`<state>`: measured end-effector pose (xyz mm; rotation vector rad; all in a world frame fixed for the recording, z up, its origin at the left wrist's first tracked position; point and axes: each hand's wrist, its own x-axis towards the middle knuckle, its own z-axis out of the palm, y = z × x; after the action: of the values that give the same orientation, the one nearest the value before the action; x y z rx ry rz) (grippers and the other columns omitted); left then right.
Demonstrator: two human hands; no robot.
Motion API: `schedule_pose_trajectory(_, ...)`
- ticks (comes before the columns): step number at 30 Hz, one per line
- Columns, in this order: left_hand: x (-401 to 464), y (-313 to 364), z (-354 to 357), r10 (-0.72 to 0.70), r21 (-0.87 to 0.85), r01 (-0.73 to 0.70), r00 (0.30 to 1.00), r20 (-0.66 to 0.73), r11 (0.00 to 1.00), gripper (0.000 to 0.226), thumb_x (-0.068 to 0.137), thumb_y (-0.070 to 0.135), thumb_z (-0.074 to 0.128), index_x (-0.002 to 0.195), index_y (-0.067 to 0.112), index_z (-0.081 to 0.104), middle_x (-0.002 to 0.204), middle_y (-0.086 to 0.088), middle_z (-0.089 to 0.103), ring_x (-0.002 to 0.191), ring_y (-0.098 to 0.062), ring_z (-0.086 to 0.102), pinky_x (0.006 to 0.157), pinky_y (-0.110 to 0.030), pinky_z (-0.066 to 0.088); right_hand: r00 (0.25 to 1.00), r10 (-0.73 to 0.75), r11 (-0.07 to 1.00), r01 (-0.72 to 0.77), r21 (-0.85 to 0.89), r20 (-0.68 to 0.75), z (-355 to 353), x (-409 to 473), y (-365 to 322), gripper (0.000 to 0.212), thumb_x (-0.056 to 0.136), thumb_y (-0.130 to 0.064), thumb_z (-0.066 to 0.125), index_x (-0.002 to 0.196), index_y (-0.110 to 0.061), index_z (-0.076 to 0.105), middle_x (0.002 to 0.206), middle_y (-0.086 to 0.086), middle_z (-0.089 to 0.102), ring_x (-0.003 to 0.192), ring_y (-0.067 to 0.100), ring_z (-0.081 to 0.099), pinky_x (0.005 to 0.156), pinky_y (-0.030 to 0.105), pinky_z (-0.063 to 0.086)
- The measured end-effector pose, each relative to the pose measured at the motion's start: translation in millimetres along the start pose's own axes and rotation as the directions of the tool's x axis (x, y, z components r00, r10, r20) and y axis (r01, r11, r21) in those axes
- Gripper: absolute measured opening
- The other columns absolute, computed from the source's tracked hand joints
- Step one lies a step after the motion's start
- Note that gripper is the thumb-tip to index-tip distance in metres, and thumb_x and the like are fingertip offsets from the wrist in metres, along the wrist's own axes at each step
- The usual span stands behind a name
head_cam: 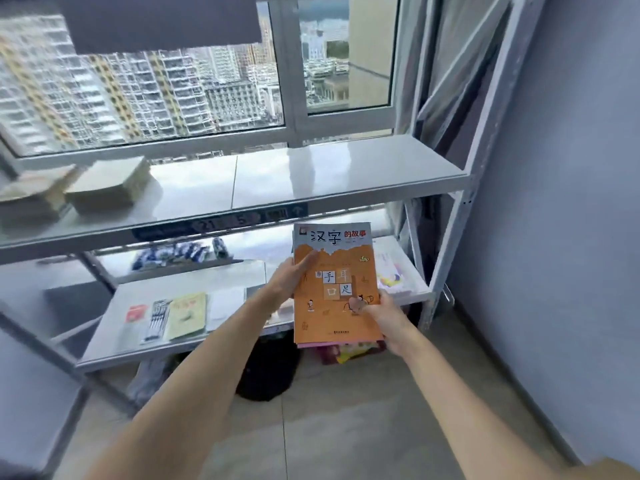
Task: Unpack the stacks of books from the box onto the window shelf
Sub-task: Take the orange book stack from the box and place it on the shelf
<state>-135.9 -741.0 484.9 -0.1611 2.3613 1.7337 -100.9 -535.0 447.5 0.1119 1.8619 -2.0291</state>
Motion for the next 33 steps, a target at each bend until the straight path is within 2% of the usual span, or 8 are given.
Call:
schedule_pose_trajectory(3,16.5,-1.4,-50.2,0.033,-0.074,-0.038,0.996,-0.079,0.997,0.066,0.085,0.061,0.052,0.129,0.012,0.052,0.114,-0.012,0.071,0.097,-0.029,0.071,0.076,-0.042,0.059,0.999,-0.005,0.999,0.006,-0.032,0.035,36.8,38.3,-23.0,0.055,0.081,-0.028,0.076,0.127,-0.013,0.051,0.115,0.007,0.069,0.099,0.025,0.068,0.082,0.041,0.057)
schedule_pose_trajectory(6,45.9,-3.8,-100.8,0.044,-0.136,-0.068,0.984,-0.172,0.988,0.06,0.09,0.057,0.055,0.132,0.014,0.05,0.116,-0.011,0.07,0.095,-0.025,0.072,0.066,-0.032,0.057,0.996,-0.049,0.997,0.053,-0.058,0.075,75.4,83.5,-46.3,0.048,0.083,-0.024,0.074,0.125,-0.014,0.052,0.109,0.003,0.07,0.091,0.019,0.07,0.067,0.03,0.056)
schedule_pose_trajectory(10,91.4,8.0,-162.7,0.115,-0.197,-0.167,0.961,-0.253,0.966,0.036,0.094,0.051,0.052,0.111,0.021,0.062,0.098,-0.005,0.074,0.076,-0.014,0.075,0.06,-0.024,0.058,0.978,-0.141,0.987,0.15,-0.049,0.154,123.1,150.8,-79.8,0.051,0.084,-0.02,0.074,0.128,-0.011,0.049,0.118,0.009,0.068,0.098,0.026,0.069,0.077,0.04,0.059)
schedule_pose_trajectory(16,151.5,48.6,-248.6,0.132,-0.356,-0.261,0.929,-0.346,0.897,0.056,0.094,0.056,0.049,0.131,0.015,0.059,0.117,-0.017,0.071,0.105,-0.04,0.068,0.088,-0.054,0.056,0.922,-0.317,0.942,0.333,-0.035,0.223,188.4,243.8,-130.6,0.063,0.082,-0.018,0.074,0.132,-0.008,0.038,0.121,0.009,0.062,0.107,0.028,0.066,0.083,0.042,0.06)
schedule_pose_trajectory(23,193.4,60.0,-326.0,0.381,-0.279,-0.5,0.84,-0.386,0.82,0.092,0.07,0.066,0.069,0.137,0.006,0.049,0.127,-0.027,0.061,0.111,-0.046,0.063,0.091,-0.057,0.053,0.859,-0.434,0.876,0.473,-0.098,0.27,250.0,332.7,-167.2,0.058,0.082,-0.01,0.074,0.127,-0.011,0.037,0.116,0.0,0.06,0.109,0.022,0.063,0.085,0.041,0.059)
schedule_pose_trajectory(27,211.3,36.6,-344.5,0.367,-0.263,-0.49,0.838,-0.403,0.831,0.086,0.073,0.054,0.07,0.137,0.002,0.046,0.127,-0.028,0.06,0.112,-0.044,0.062,0.095,-0.063,0.049,0.886,-0.367,0.903,0.413,-0.122,0.282,265.1,367.3,-159.2,0.06,0.08,-0.002,0.074,0.126,-0.01,0.037,0.122,0.009,0.058,0.113,0.031,0.06,0.088,0.051,0.057)
schedule_pose_trajectory(30,221.1,21.7,-353.9,0.368,-0.239,-0.484,0.838,-0.402,0.842,0.106,0.059,0.071,0.075,0.136,0.004,0.045,0.117,-0.014,0.067,0.103,-0.028,0.069,0.082,-0.044,0.059,0.895,-0.329,0.924,0.371,-0.095,0.301,267.4,380.7,-148.2,0.061,0.076,-0.003,0.078,0.123,-0.017,0.04,0.125,0.011,0.058,0.113,0.03,0.061,0.082,0.039,0.06)
schedule_pose_trajectory(33,230.6,10.9,-354.4,0.356,-0.225,-0.481,0.829,-0.43,0.847,0.099,0.054,0.074,0.076,0.127,0.012,0.051,0.103,0.003,0.071,0.095,-0.016,0.071,0.075,-0.031,0.058,0.892,-0.33,0.918,0.379,-0.117,0.309,269.4,384.3,-142.3,0.063,0.072,-0.011,0.08,0.118,-0.029,0.042,0.122,0.005,0.06,0.11,0.025,0.063,0.083,0.039,0.059)
